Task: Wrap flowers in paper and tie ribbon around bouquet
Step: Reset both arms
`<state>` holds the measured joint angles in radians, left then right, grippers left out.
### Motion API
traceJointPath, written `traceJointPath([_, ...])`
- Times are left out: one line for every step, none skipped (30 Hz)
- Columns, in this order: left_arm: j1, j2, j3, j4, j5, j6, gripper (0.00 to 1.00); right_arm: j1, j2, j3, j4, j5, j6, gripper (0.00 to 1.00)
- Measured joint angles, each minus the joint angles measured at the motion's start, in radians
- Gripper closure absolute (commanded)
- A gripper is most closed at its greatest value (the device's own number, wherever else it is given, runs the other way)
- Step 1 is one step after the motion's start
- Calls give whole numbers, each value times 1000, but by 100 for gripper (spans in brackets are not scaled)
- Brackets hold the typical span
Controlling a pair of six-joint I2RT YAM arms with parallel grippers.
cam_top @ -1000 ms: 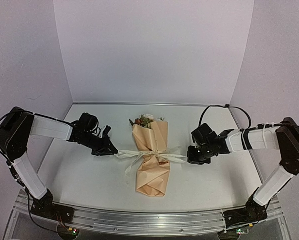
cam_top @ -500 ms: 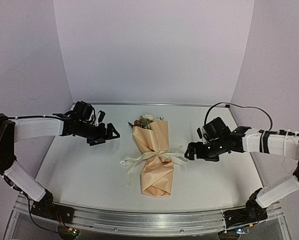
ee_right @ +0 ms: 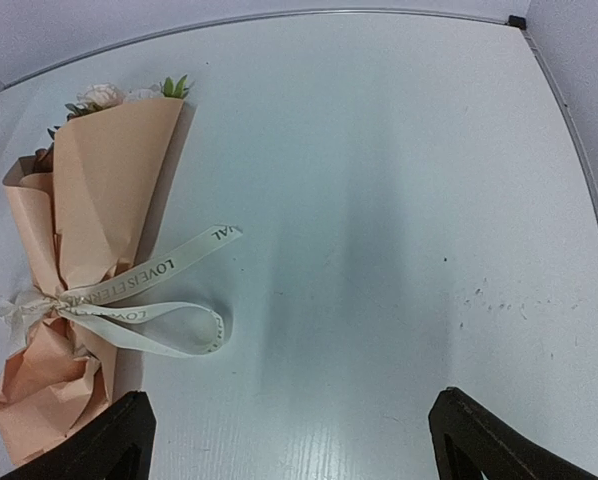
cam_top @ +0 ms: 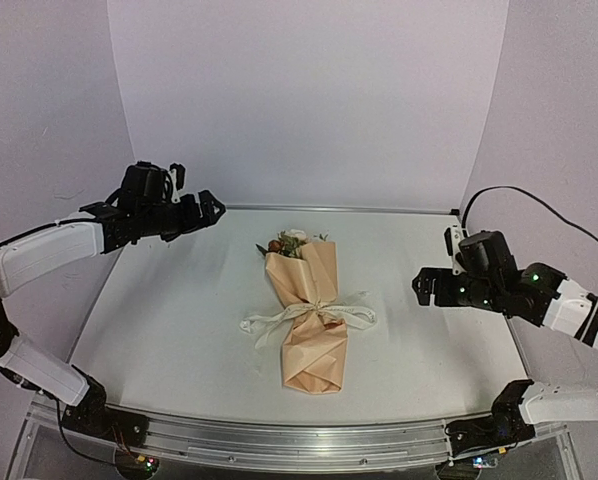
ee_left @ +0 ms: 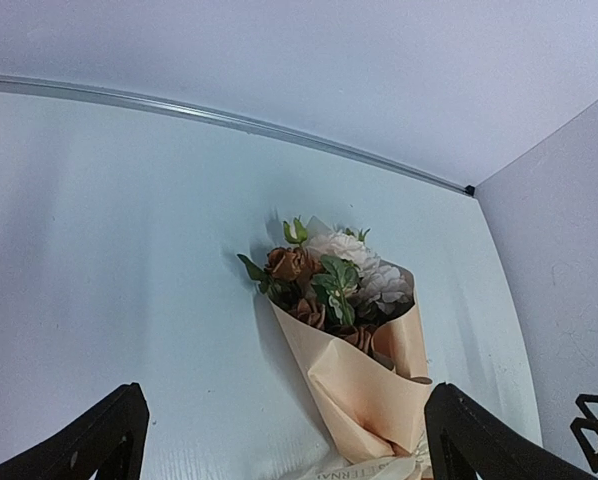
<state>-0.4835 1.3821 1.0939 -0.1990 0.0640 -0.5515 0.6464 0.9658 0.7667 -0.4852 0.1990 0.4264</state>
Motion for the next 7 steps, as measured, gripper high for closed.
traceJointPath([0,-3,0,0,-10,0,0,0,-8,-6,-6,11,-5,2])
traceJointPath([0,-6,0,0,-20,0,0,0,-14,-11,-12,21,-9,2])
traceJointPath([0,-9,0,0,-30,1,0,0,-15,-15,-17,29,-11,2])
traceJointPath([0,-12,0,0,-39,1,0,0,-16,-17,-24,35,-14,2])
traceJointPath([0,-15,0,0,-45,1,0,0,-16,-17,-31,40,-16,2])
traceJointPath([0,-17,0,0,-49,1,0,0,-16,-18,-35,45,-18,2])
traceJointPath([0,-18,0,0,-52,2,0,0,-16,-19,-36,49,-18,2])
